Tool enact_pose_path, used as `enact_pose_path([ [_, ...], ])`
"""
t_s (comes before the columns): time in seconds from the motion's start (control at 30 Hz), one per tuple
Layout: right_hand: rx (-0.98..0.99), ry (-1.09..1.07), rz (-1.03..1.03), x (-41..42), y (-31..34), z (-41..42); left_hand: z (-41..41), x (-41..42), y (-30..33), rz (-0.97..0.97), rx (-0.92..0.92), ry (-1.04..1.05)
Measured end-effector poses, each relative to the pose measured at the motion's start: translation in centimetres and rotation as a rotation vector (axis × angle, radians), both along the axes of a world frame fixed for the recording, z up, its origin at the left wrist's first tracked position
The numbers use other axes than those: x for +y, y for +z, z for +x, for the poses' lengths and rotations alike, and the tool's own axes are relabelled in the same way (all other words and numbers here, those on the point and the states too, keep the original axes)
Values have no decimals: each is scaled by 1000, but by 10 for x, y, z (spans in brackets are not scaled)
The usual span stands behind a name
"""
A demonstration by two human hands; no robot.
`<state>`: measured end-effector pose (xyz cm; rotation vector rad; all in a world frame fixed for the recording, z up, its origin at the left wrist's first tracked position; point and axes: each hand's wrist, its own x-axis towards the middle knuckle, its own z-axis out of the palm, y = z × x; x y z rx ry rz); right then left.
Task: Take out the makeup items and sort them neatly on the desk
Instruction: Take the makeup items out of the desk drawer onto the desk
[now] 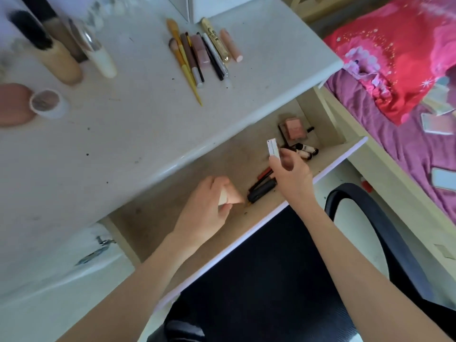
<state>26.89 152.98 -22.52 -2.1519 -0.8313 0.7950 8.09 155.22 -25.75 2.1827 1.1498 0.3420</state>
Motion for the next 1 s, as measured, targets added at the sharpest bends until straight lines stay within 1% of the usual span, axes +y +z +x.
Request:
enact_pose_path([
  [0.1, 405, -176, 68, -15, 23, -19, -25, -23, 31, -59, -95, 110],
  [0.17, 644, -227, 111, -21, 39, -36, -44, -33, 53, -124, -164, 209],
  [0.2, 716, -207, 133, -22, 45, -44, -53, -36, 62, -154, -202, 257],
  [0.23, 743, -169, 142, -21, 50, -53, -63, -36, 71, -182, -247, 299],
  [0.3, 734, -117, 119, -15, 60, -74, -82, -32, 87, -222, -338, 378],
  [0.37, 715, -97, 75, -4, 69, -96, -101, -22, 101, -207, -395, 449],
  [0.47, 634, -3, 14, 19, 78, -132, -137, -2, 118, -162, -425, 535],
  [0.57, 628, 39, -19, 46, 82, -178, -181, 19, 127, -130, -444, 586],
  [0.67, 622, 85, -71, 70, 79, -229, -225, 40, 128, -103, -488, 675],
  [0.8, 713, 171, -131, 98, 76, -285, -276, 64, 121, -78, -472, 797],
  [1.0, 695, 248, -164, 131, 69, -324, -317, 85, 109, -109, -484, 878],
])
